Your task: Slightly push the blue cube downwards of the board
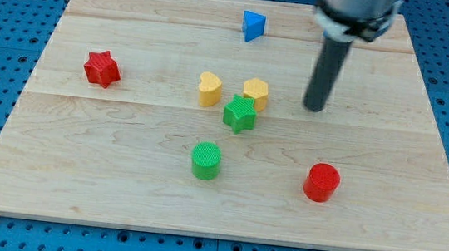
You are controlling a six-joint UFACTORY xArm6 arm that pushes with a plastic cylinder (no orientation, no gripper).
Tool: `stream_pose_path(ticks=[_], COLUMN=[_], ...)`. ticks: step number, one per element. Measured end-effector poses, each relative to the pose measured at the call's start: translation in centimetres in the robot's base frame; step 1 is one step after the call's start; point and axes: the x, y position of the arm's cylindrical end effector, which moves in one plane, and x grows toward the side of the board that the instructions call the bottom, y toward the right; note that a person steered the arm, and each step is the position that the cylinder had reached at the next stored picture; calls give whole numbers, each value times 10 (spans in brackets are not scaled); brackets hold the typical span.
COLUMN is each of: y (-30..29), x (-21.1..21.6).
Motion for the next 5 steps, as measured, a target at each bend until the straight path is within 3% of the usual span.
stream_pose_path(ticks=[1,2,4,5], y=[83,195,205,169], x=[-12,-75,-217,-215])
